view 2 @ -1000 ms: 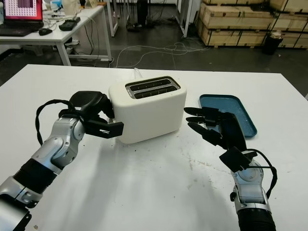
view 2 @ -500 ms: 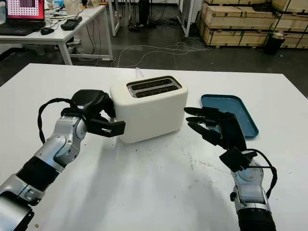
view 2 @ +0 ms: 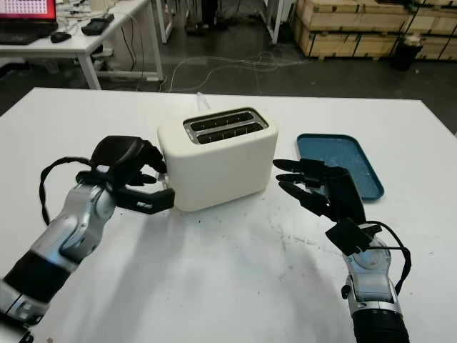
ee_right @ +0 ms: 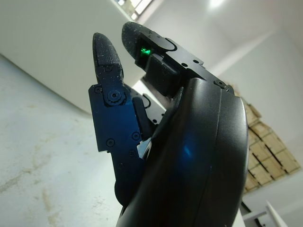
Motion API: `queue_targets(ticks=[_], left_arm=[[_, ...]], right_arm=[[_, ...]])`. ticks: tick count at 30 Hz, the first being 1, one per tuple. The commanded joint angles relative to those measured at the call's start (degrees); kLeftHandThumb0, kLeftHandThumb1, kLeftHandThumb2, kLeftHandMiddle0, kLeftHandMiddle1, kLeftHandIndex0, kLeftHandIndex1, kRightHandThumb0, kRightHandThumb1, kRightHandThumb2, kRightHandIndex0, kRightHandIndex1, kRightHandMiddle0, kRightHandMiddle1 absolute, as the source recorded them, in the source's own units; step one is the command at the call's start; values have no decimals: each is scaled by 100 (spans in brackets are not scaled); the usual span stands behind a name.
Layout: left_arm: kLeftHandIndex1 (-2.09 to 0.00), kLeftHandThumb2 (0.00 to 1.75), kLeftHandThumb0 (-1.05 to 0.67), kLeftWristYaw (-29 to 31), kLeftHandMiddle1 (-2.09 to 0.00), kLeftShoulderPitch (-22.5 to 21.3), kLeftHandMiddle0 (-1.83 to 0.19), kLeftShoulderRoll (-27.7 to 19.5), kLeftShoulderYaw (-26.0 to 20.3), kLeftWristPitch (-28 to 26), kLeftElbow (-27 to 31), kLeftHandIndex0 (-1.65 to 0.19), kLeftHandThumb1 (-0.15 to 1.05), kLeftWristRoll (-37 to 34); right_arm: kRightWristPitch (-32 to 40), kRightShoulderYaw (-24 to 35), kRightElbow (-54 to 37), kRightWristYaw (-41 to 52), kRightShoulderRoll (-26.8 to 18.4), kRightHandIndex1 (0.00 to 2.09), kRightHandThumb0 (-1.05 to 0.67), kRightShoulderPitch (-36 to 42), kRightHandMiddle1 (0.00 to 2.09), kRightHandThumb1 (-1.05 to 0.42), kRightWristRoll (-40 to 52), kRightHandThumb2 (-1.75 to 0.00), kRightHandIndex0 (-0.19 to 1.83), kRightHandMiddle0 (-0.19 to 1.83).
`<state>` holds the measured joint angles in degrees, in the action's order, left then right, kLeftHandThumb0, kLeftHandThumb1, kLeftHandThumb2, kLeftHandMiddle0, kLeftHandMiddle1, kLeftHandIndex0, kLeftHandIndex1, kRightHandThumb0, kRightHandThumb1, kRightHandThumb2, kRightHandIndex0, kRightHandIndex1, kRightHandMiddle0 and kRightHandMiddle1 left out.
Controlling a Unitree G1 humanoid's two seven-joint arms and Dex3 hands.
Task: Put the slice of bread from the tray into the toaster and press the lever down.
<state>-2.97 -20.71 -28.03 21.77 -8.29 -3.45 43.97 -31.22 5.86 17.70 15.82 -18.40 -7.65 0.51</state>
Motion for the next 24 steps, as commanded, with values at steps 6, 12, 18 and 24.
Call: queue_targets(ticks=[6, 12, 18, 24], left_arm=[[-5, 0, -28, -334, -133, 136, -97, 301, 303, 1198, 262, -128, 79, -261], [-6, 1, -30, -743, -150, 29, -98, 183, 211, 1190, 328, -133, 78, -39], [-6, 0, -24, -1060, -148, -157, -100, -97, -128, 1372, 399, -134, 73, 12], [-6, 1, -27, -1046, -127, -360, -104, -271, -531, 1478, 291, -135, 73, 155]], right_arm=[[190, -87, -27, -85, 34, 18, -43, -17, 0, -92, -63, -5, 103, 97], [252, -115, -74, -91, 47, 17, -42, 16, 0, -92, -50, -5, 102, 97], [210, -141, -41, -73, 46, 17, -41, 19, 0, -92, -57, -5, 102, 97], [251, -203, -31, -71, 65, 17, -44, 28, 0, -92, -57, -5, 103, 98]])
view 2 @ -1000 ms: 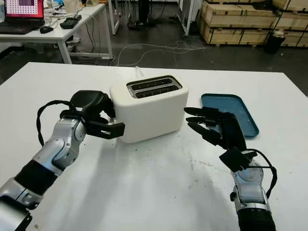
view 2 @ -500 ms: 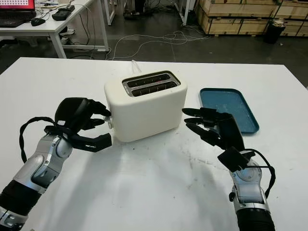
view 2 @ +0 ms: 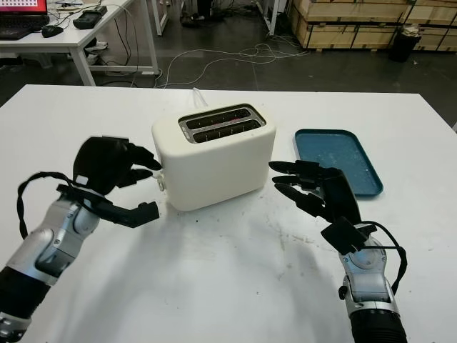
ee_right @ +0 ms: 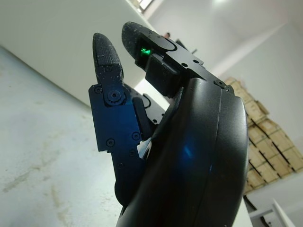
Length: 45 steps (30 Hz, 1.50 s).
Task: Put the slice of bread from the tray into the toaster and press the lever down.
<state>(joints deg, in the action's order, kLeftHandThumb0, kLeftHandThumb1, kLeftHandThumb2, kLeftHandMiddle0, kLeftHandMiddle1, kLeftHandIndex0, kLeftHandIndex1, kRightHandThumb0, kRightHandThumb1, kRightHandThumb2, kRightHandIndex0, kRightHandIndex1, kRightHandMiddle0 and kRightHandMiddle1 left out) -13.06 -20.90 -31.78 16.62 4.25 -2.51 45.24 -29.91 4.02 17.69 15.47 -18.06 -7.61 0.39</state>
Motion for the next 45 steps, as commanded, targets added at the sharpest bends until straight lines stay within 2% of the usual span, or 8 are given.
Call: queue_targets(ticks=[1, 7, 16, 23, 26, 33, 39, 45], left_arm=[[-7, 0, -27, -5, -126, -374, -105, 78, -76, 207, 192, -135, 72, 37], [-5, 1, -24, 251, -112, -347, -104, 41, -469, 68, 455, -132, 76, -36], [-5, 1, -23, 295, -122, -224, -107, 21, -666, 204, 481, -135, 73, -1], [-3, 2, -23, -12, -120, 163, -103, 528, -1376, 582, 587, -133, 80, -1146], [-1, 2, -24, -165, -122, 442, -90, 839, -1662, 824, 603, -126, 84, -1692], [0, 8, -44, -98, -111, 1233, -65, 1360, -2138, 655, 1119, -94, 92, -2327], [-2, 3, -48, 133, -109, 1553, -62, 1452, -2335, 455, 1365, -95, 90, -2507], [-3, 1, -50, 505, -109, 1462, -62, 1288, -2441, 29, 1539, -98, 89, -2442]], right_arm=[[145, -26, -40, -24, 42, 17, -44, 32, 0, -92, -14, -5, 103, 98], [172, -33, -38, 8, 68, 17, -42, 31, 0, -92, 30, -5, 104, 98], [89, -35, -7, 16, 65, 18, -42, 27, 0, -92, 29, -5, 104, 98], [25, 192, 70, -76, 112, 17, -42, -100, 0, -92, 269, -5, 102, 96], [176, 418, 172, 13, 213, 14, -42, -295, 0, -92, 755, -5, 97, 94], [510, 718, 551, 16, 217, 7, -48, -918, 0, -90, 1183, -1, 89, 85], [647, 843, 865, -62, 19, 7, -54, -1466, 1, -90, 1053, 0, 94, 87], [906, 810, 1209, -195, -364, 8, -58, -2037, 3, -86, 689, 0, 101, 95]])
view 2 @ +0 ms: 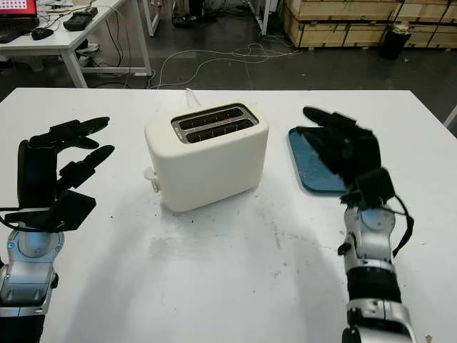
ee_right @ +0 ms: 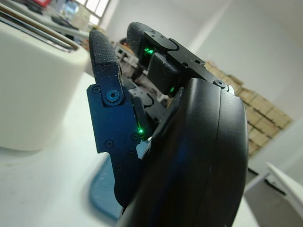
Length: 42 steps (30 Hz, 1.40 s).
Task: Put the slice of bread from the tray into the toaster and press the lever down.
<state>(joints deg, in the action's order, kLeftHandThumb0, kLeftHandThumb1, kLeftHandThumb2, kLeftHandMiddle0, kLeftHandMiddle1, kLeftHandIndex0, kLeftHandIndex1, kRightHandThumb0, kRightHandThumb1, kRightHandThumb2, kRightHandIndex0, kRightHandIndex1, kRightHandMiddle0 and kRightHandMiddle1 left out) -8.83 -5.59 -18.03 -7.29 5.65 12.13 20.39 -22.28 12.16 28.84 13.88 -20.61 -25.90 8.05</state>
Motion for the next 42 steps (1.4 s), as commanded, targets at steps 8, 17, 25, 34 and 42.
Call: queue_targets(ticks=[8, 17, 25, 34, 42], left_arm=[[-5, 0, -50, 466, -110, -522, -64, -575, -178, -229, -37, -102, 86, 65], [-8, 0, -49, 1132, -99, -1147, -75, -1200, -140, -541, -154, -105, 82, 63], [-9, 0, -46, 1250, -98, -1579, -78, -1221, 151, -679, -449, -108, 79, 215], [-9, 0, -44, 1259, -99, -1616, -79, -1251, 208, -659, -539, -108, 80, 279], [-10, 0, -41, 1233, -100, -1683, -81, -1244, 215, -551, -644, -109, 80, 260]], right_arm=[[285, -350, 685, 210, -809, 12, -55, -883, 2, -85, -783, 0, 113, 103], [322, -666, 1175, 377, -1229, 11, -61, -1467, 0, -84, -1237, 0, 113, 102], [700, -793, 988, 566, -1257, 7, -62, -1640, 0, -81, -1336, 0, 110, 100], [670, -903, 798, 626, -1252, 6, -63, -1685, 0, -84, -1382, -1, 108, 98], [678, -970, 530, 509, -1246, 6, -60, -1680, 0, -87, -1548, -1, 108, 99]])
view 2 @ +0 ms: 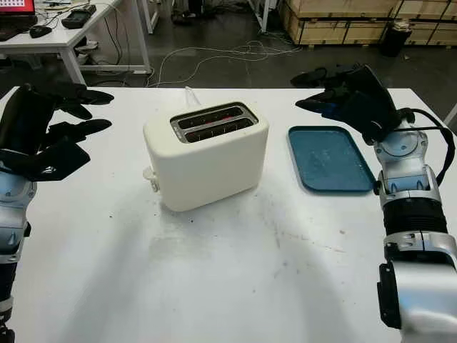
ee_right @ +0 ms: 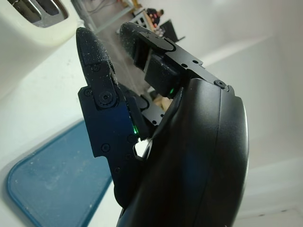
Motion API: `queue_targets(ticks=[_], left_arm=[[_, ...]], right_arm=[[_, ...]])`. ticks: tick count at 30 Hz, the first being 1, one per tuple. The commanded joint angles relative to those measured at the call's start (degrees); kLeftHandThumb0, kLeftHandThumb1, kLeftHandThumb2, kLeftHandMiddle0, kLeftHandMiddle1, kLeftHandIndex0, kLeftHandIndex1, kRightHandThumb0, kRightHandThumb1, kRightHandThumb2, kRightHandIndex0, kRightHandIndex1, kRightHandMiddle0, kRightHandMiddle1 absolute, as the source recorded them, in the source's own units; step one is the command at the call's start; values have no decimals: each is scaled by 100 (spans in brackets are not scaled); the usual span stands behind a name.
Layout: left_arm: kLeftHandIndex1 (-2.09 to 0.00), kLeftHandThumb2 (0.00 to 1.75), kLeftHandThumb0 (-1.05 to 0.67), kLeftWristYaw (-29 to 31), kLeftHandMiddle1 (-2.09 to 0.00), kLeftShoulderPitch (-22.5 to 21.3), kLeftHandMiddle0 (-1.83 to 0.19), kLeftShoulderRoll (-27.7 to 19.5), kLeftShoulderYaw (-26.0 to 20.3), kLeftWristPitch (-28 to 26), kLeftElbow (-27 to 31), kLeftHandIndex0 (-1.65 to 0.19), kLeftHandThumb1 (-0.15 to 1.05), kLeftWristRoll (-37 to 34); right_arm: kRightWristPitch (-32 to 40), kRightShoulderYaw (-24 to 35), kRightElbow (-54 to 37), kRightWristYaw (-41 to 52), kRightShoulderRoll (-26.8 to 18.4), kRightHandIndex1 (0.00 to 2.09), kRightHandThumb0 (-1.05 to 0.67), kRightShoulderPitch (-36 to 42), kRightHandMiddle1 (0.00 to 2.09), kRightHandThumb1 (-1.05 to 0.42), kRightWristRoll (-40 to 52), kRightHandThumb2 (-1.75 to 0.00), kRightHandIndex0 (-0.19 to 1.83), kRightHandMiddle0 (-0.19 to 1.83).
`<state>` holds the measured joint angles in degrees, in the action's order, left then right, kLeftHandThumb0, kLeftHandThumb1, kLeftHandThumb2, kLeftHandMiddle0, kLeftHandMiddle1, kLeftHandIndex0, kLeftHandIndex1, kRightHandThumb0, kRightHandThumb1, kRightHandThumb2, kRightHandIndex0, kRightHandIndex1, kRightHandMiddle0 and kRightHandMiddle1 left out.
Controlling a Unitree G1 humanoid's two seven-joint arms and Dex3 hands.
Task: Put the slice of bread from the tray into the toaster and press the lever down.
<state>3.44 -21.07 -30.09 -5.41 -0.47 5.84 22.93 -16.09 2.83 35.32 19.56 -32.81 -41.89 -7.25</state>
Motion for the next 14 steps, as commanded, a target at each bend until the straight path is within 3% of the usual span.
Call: queue_targets(ticks=[1, 14], left_arm=[[-10, 0, -41, 5, -100, -139, -81, -32, 33, 49, -13, -109, 80, 16], [-10, 0, -40, 42, -100, -127, -79, -50, 15, 15, 48, -108, 80, 18]], right_arm=[[100, -39, -159, -57, -28, 6, -60, -81, 0, -87, -38, -1, 108, 99], [423, -98, -442, 27, -25, 7, -59, 12, 0, -87, -79, 0, 108, 98]])
